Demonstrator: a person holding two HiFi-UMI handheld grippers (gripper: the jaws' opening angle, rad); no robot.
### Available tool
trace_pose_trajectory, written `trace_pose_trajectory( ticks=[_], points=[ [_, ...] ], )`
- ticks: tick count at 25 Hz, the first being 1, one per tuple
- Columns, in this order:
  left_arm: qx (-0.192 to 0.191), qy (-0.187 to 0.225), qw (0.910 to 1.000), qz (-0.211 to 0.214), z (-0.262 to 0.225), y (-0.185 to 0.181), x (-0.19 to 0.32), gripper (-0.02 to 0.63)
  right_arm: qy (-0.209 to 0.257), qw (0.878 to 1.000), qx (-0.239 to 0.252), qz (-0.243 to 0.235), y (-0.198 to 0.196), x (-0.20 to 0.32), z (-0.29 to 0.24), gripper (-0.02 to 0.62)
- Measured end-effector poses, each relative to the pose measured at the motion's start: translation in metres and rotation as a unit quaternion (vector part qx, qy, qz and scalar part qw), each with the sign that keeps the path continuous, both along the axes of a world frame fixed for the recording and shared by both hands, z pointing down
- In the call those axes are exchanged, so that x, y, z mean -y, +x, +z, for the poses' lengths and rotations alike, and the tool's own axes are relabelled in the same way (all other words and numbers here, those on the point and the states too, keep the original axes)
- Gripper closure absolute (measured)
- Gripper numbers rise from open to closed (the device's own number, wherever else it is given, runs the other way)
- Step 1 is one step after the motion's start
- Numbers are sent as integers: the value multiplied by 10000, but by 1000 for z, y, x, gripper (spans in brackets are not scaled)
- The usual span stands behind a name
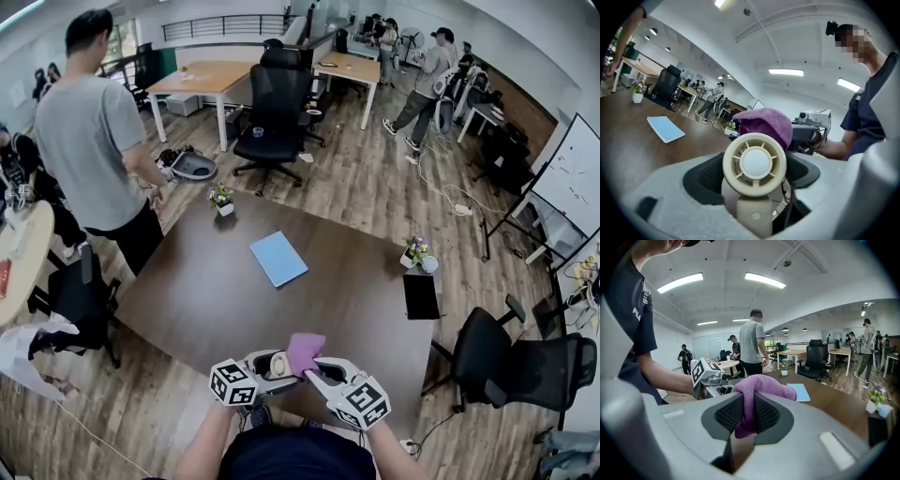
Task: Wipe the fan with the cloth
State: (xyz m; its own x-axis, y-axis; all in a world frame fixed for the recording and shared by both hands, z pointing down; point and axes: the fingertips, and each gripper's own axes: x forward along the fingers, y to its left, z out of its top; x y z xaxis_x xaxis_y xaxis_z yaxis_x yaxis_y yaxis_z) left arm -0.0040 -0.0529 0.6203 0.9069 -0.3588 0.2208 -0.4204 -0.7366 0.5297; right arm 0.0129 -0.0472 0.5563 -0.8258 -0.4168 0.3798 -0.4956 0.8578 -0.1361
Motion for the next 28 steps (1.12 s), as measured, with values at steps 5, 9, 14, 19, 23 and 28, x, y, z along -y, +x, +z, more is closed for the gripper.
trace_pose_trajectory(
  ticks=[5, 9, 14, 19, 23, 28],
  points=[
    [323, 52, 9995, -51, 15, -4, 2, 229, -106, 9999, -52, 23, -2, -2, 15, 532],
    [512, -3, 9987, -30, 29, -3, -4, 229, -229, 9996, -139, 33, 0, -10, 29, 532],
    [671, -61, 9977, -10, 44, -5, -7, 229, -322, 9991, -276, 38, 1, -14, 43, 533],
    [1016, -174, 9947, 56, 57, -6, -13, 229, -359, 9978, -561, 32, 2, -21, 61, 532],
    [1302, -114, 9913, 130, 68, -6, -13, 229, -484, 9972, -566, 49, 3, -22, 72, 532],
    [1587, -28, 9873, 101, 86, -11, -15, 229, -554, 9949, -845, 65, 9, -27, 89, 532]
  ],
)
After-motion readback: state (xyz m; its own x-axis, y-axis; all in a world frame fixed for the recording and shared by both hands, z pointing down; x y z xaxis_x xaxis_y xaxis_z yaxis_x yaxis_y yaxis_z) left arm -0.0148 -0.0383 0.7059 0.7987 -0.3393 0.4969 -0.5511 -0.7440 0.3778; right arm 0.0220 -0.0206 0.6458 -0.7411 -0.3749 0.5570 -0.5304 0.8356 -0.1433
